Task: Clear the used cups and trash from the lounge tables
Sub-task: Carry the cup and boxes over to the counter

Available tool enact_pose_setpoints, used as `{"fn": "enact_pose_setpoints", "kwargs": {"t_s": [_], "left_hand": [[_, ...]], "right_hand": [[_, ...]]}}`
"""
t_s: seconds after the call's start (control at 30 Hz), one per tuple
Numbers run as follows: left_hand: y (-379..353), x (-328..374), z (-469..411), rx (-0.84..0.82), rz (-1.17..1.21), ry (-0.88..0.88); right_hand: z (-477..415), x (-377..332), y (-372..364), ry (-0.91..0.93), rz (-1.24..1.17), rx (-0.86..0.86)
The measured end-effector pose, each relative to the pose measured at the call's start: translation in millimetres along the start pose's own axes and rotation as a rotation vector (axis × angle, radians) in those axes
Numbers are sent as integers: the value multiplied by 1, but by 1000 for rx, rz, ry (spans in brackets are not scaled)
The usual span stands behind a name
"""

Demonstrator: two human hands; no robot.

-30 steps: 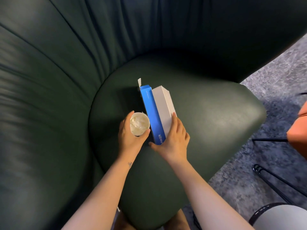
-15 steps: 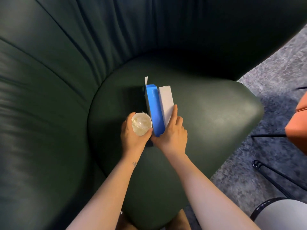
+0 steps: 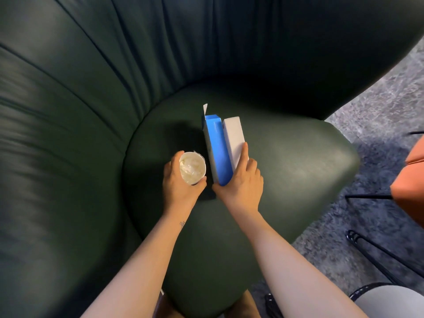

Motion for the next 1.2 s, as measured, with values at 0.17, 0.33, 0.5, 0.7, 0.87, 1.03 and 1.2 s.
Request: {"fn": "enact_pose_setpoints", "kwargs": {"t_s": [0.17, 0.33, 0.5, 0.7, 0.87, 1.03, 1.2], "left_hand": [[34, 34, -12, 85, -4, -42], [87, 81, -19, 196, 8, -31], [168, 135, -21, 347, 58, -96], [302, 177, -17, 570, 74, -147], [422, 147, 8, 766, 51, -76], [539, 72, 52, 928, 23, 48], [652, -28, 121, 1051, 6, 170]], "right_hand": [[-18, -15, 44, 56, -58, 47], [-37, -52, 109, 150, -133, 83], [-50, -113, 186, 316, -178, 163], [-22, -221, 269, 531, -308, 211], [54, -319, 300, 736, -390, 199], [170, -405, 297, 927, -452, 117], [323, -474, 277, 1115, -468, 26]]}}
Point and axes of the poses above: each hand's wrist, its own z-axis away from the middle knuckle, its own y-axis out of the back of the hand, x = y × z, the point moved 7 cm from there along -z, towards the middle knuckle, and after that the axes turned 15 degrees about x, right-handed, at the moved point
